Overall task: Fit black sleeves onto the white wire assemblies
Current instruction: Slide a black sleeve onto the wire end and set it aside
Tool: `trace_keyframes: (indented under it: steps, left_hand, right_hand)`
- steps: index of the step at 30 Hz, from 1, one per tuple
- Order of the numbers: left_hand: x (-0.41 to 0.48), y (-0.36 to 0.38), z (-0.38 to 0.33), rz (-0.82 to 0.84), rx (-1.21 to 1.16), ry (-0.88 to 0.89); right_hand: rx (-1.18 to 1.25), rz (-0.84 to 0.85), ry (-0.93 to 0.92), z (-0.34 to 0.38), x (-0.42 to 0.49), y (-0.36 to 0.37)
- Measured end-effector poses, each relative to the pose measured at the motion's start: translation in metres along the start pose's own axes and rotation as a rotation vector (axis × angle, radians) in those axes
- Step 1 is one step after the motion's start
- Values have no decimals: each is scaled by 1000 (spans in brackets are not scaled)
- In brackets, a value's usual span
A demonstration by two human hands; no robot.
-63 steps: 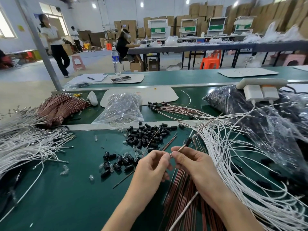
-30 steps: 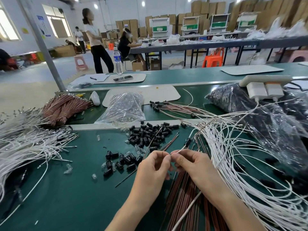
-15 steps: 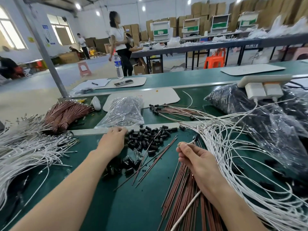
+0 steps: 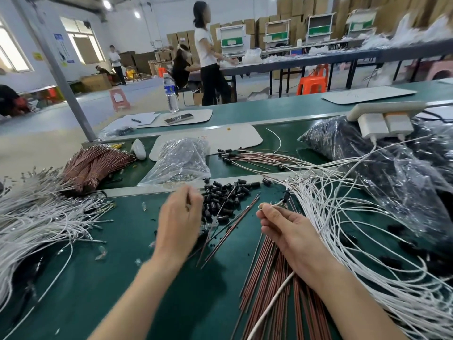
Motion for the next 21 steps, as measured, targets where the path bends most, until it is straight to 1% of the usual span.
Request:
trace_keyframes:
  steps: [2,3,6,12,17,21]
  left_hand:
    - [-24,23,-22,42,-314,-63]
    - [-33,34,-30,70,-407,-90]
    - [-49,54,-39,95,-549,-138]
    - [-54,57,-33,81,-630,-189]
    - [-52,62,-34,116,-564,-159]
    - [-54,64,-32,125,-570,-127]
  right_hand:
    - [5,15,2,0,-1,2]
    - [5,18,1,0,-1,2]
    - [-3,28,-2,-1,-2,3]
    - [-53,63,2,-5,0,4]
    - [-61,75,2,-6,3,3]
    - [-50,62,10,-6,4,1]
Point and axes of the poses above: each hand's wrist, its own x-axis towards the middle knuckle, its own y-axis out of the palm, z = x × y, the point moved 2 cm from there along x, towards the middle knuckle, and after that the axes turned 3 degrees about z, right-handed, at the moved point
